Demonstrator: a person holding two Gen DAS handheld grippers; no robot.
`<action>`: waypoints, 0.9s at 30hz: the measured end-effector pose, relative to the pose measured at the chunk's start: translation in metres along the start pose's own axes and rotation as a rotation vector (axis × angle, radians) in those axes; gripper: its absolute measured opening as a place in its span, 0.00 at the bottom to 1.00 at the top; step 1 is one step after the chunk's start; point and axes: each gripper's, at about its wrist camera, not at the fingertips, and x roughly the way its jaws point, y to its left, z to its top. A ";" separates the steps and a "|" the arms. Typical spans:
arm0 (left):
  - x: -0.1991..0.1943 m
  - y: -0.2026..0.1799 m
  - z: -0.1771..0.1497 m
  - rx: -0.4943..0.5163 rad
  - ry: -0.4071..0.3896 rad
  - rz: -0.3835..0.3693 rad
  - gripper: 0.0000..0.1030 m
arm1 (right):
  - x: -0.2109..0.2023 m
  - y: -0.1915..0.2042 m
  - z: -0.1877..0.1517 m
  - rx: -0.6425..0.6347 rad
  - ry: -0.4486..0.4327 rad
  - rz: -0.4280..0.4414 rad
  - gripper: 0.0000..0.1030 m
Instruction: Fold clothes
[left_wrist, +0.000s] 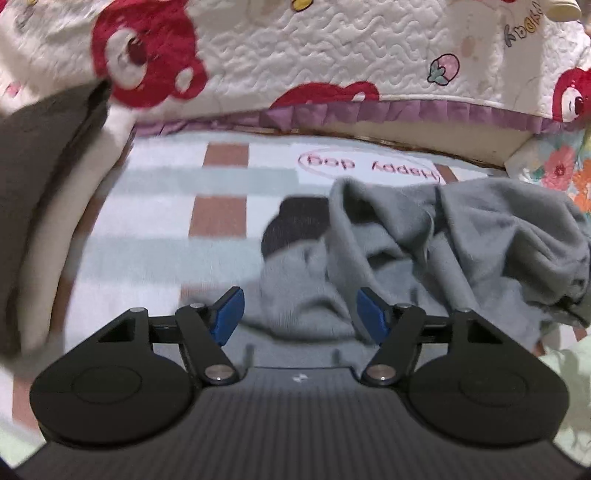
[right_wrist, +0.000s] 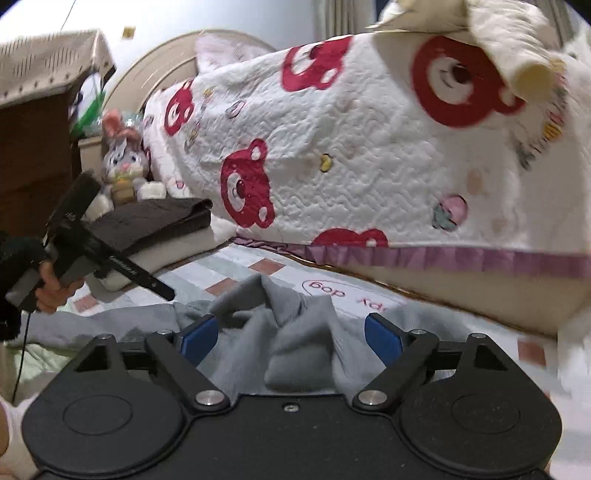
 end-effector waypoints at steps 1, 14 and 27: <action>0.006 0.002 0.004 0.007 0.000 0.010 0.65 | 0.009 0.004 0.003 -0.003 0.021 0.003 0.87; 0.028 0.063 -0.040 -0.050 0.037 0.080 0.66 | 0.114 0.056 -0.020 -0.043 0.402 0.003 0.76; 0.034 0.053 -0.045 0.007 0.003 0.029 0.68 | 0.118 0.037 -0.017 0.102 0.418 -0.270 0.10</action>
